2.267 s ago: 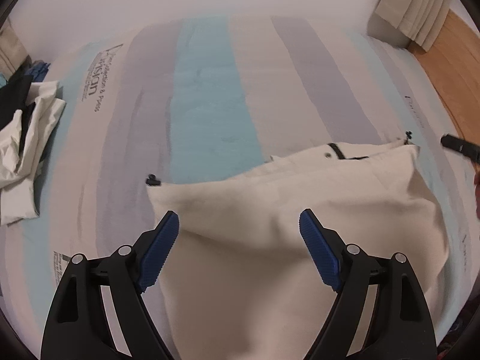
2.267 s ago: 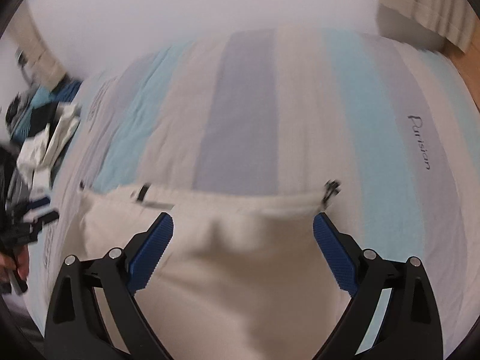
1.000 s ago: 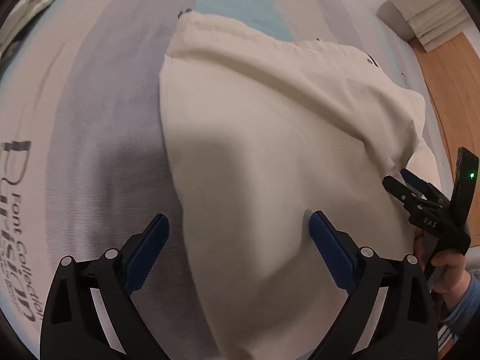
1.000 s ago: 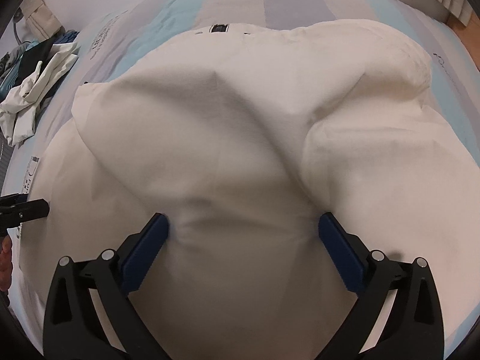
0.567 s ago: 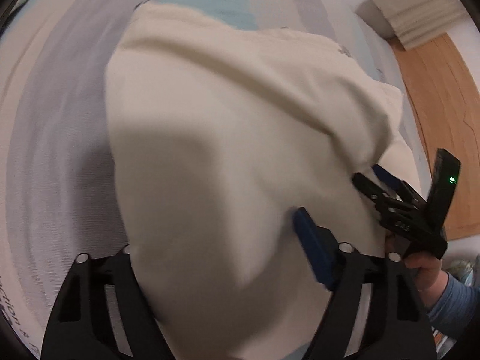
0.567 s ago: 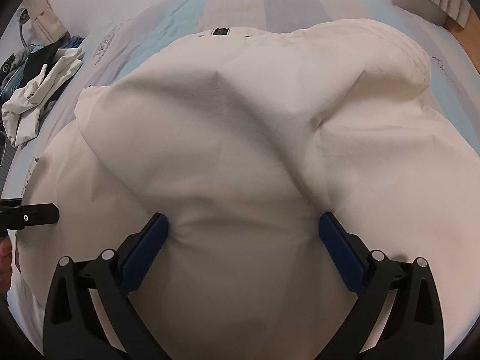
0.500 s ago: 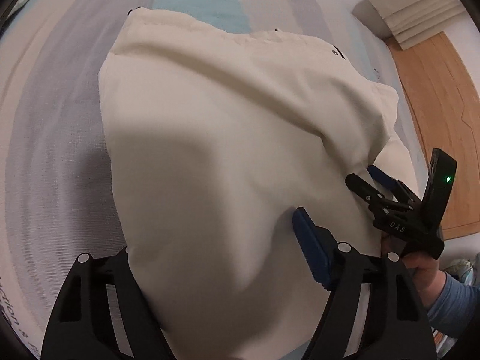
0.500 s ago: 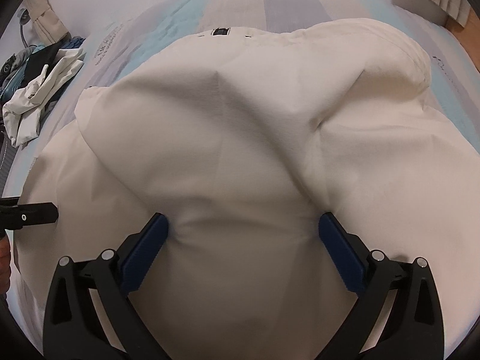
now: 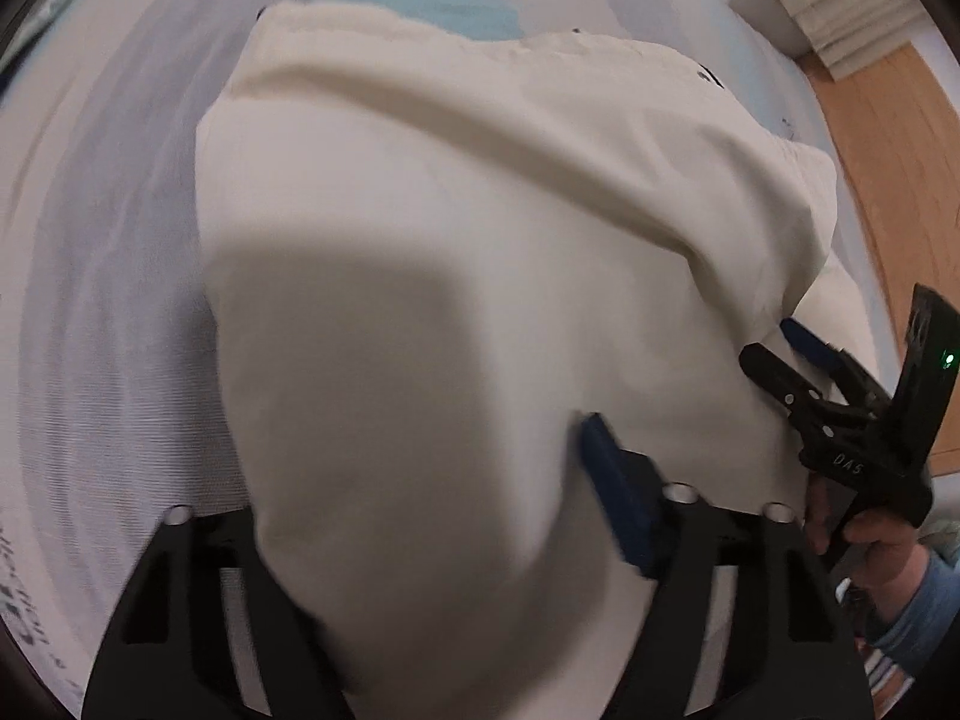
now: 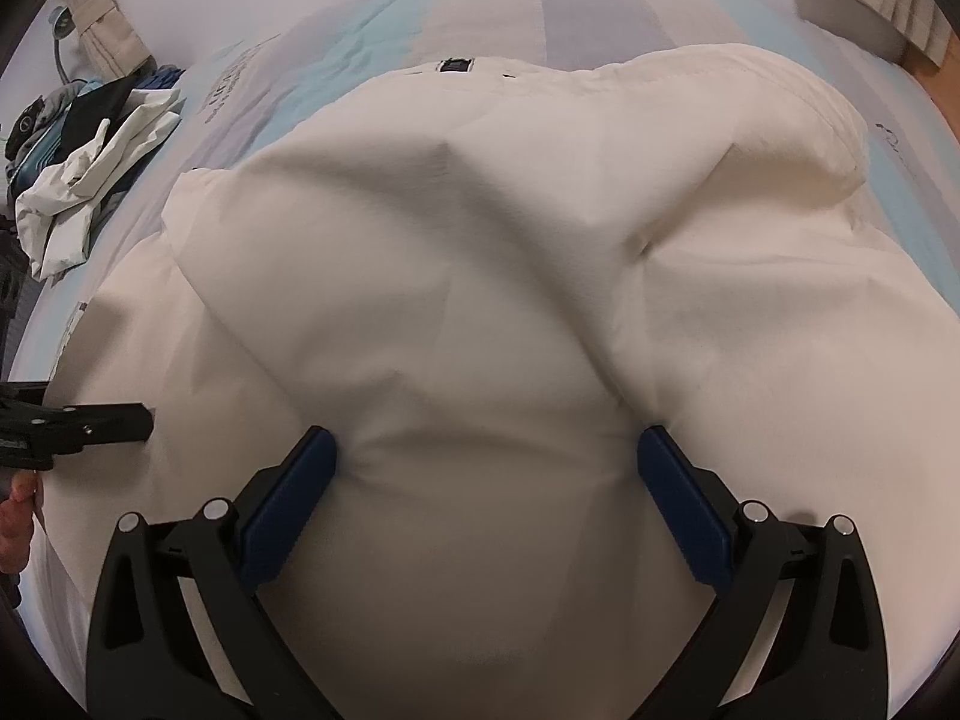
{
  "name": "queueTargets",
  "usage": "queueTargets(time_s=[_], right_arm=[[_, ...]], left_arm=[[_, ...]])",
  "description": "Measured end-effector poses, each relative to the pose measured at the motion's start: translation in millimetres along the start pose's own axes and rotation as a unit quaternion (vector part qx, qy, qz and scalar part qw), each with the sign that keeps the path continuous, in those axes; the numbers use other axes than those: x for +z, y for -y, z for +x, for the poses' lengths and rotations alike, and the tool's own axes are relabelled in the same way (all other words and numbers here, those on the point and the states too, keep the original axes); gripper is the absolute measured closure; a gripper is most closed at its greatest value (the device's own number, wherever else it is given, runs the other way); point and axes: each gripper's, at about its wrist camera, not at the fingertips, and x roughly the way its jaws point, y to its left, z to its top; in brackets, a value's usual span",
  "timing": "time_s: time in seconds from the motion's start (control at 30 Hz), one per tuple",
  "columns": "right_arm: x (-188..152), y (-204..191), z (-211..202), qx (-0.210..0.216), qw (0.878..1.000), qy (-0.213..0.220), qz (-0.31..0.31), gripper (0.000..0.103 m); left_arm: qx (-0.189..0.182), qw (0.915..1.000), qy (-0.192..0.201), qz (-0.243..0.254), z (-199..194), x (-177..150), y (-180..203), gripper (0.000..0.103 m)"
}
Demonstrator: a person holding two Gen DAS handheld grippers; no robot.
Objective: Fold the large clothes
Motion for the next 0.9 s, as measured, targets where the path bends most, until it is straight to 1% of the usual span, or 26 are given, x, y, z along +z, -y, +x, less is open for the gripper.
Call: queueTargets(time_s=[0.03,0.07,0.1,0.13,0.23,0.37,0.43,0.53,0.63,0.77,0.9], right_arm=[[0,-1,0,0.0,1.0,0.001,-0.003,0.006],[0,-1,0,0.001,1.0,0.002,-0.006,0.006],[0,-1,0,0.001,1.0,0.002,-0.007,0.006],[0,-1,-1,0.002,1.0,0.002,-0.008,0.006],[1,-1,-1,0.004,1.0,-0.001,-0.007,0.006],[3,0,-4,0.006,1.0,-0.004,-0.003,0.007],[3,1,-8,0.009,1.0,-0.003,-0.002,0.008],[4,6,-20,0.014,1.0,0.006,0.006,0.008],[3,14,-34,0.013,1.0,0.018,0.012,0.008],[-1,29,-55,0.006,0.999,0.032,0.012,0.008],[-6,41,-60,-0.014,0.999,0.034,0.001,0.008]], left_arm=[[0.003,1.0,0.004,-0.002,-3,0,1,0.057],[0.002,1.0,0.008,-0.005,-6,0,1,0.062],[-0.003,0.9999,0.01,-0.01,-9,0,1,0.072],[-0.007,0.9999,0.011,-0.011,-13,-1,-1,0.077],[-0.003,0.9998,0.017,0.001,-19,-1,7,0.083],[-0.003,0.9996,0.02,-0.018,-24,0,11,0.085],[0.004,0.9996,0.027,-0.01,-31,2,20,0.086],[0.006,0.9992,0.039,-0.004,-47,4,32,0.086],[-0.001,0.9989,0.047,-0.005,-59,6,42,0.086],[-0.001,0.9983,0.058,0.008,-70,7,55,0.087],[-0.01,0.998,0.062,0.005,-78,5,64,0.087]])
